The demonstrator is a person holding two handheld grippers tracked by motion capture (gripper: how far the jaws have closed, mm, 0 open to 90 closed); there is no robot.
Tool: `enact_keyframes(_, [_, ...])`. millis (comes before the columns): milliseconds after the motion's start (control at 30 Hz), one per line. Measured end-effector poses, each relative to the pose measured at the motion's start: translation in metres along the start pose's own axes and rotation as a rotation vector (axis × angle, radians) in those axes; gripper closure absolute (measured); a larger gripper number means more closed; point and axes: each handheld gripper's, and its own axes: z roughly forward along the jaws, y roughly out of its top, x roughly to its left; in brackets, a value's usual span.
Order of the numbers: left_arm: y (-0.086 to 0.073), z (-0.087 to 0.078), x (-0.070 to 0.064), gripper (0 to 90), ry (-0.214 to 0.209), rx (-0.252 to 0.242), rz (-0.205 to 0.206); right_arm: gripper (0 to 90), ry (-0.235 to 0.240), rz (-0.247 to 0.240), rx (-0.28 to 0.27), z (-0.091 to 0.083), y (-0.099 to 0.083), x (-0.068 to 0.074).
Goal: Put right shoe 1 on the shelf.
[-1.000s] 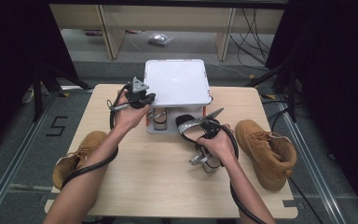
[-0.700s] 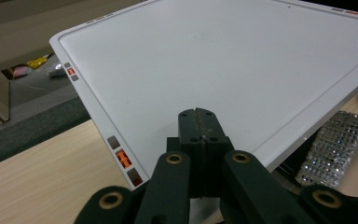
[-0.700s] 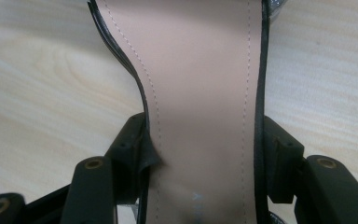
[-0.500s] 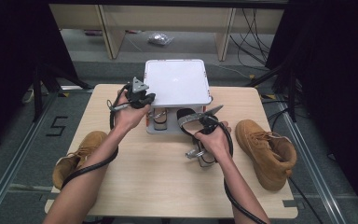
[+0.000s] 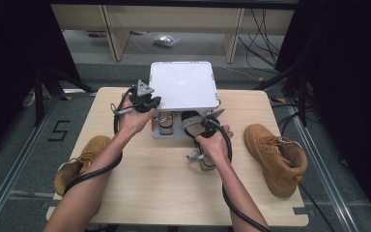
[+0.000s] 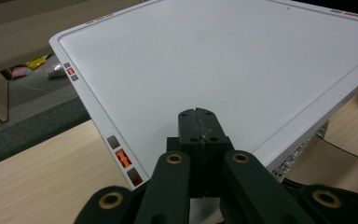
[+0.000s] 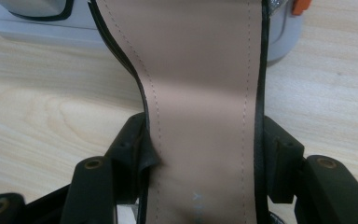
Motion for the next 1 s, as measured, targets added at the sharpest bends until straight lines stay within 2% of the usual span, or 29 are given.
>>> enact_keyframes(33, [0.0, 0.0, 0.0, 90.0, 0.002, 0.004, 0.0, 44.0, 0.001, 0.011, 0.008, 0.001, 0.0, 0.002])
enact_keyframes(67, [0.0, 0.0, 0.0, 90.0, 0.001, 0.003, -0.003, 44.0, -0.001, -0.005, 0.004, 0.002, 0.001, 0.002])
enact_keyframes(133, [0.0, 0.0, -0.001, 90.0, 0.001, -0.004, -0.006, 44.0, -0.004, 0.011, 0.008, 0.003, 0.002, 0.005])
enact_keyframes(167, [0.0, 0.0, 0.0, 90.0, 0.001, 0.001, 0.0, 44.0, -0.007, -0.003, 0.009, 0.004, 0.003, 0.005])
enact_keyframes(267, [0.0, 0.0, 0.0, 90.0, 0.001, -0.002, -0.001, 44.0, -0.006, 0.002, 0.015, 0.006, 0.004, 0.007])
enact_keyframes(367, [0.0, 0.0, 0.0, 90.0, 0.002, 0.0, -0.001, 43.9, -0.002, 0.053, 0.01, 0.008, 0.004, 0.012])
enact_keyframes(400, [0.0, 0.0, -0.001, 90.0, 0.003, 0.0, -0.009, 43.9, -0.01, 0.024, 0.017, 0.008, 0.005, 0.01])
enact_keyframes(433, [0.0, 0.0, -0.001, 90.0, 0.003, -0.005, -0.005, 43.9, -0.003, 0.021, 0.016, 0.008, 0.005, 0.011])
enact_keyframes(467, [0.0, 0.0, -0.001, 90.0, 0.003, -0.004, -0.004, 43.9, 0.003, 0.038, 0.021, 0.008, 0.005, 0.012])
enact_keyframes(500, [0.0, 0.0, -0.001, 90.0, 0.003, -0.003, -0.004, 43.9, 0.015, 0.003, 0.013, 0.008, 0.006, 0.009])
enact_keyframes(533, [0.0, 0.0, -0.001, 90.0, 0.003, -0.003, -0.003, 43.9, -0.037, 0.084, 0.028, 0.01, 0.007, 0.014])
enact_keyframes(600, [0.0, 0.0, -0.001, 90.0, 0.003, -0.002, -0.005, 43.8, -0.018, 0.08, 0.004, 0.013, 0.006, 0.014])
enact_keyframes(633, [0.0, 0.0, -0.001, 90.0, 0.003, -0.002, -0.004, 43.8, -0.041, 0.074, 0.031, 0.013, 0.008, 0.013])
enact_keyframes(667, [0.0, 0.0, -0.001, 90.0, 0.003, -0.002, -0.004, 43.7, -0.037, 0.032, 0.023, 0.014, 0.007, 0.011])
enact_keyframes(733, [0.0, 0.0, -0.001, 90.0, 0.004, -0.001, -0.003, 43.8, -0.029, 0.031, 0.023, 0.016, 0.007, 0.013])
enact_keyframes(767, [0.0, 0.0, -0.001, 90.0, 0.004, -0.001, -0.002, 43.7, -0.024, 0.026, 0.003, 0.018, 0.006, 0.013])
enact_keyframes(800, [0.0, 0.0, -0.001, 90.0, 0.005, 0.001, -0.006, 43.7, -0.041, 0.026, 0.016, 0.018, 0.008, 0.013])
enact_keyframes(967, [0.0, 0.0, -0.001, 90.0, 0.004, 0.0, -0.005, 43.4, -0.048, -0.009, 0.027, 0.018, 0.009, 0.014])
enact_keyframes(1000, [0.0, 0.0, -0.001, 90.0, 0.004, 0.001, -0.005, 43.4, -0.047, 0.0, 0.031, 0.017, 0.009, 0.015])
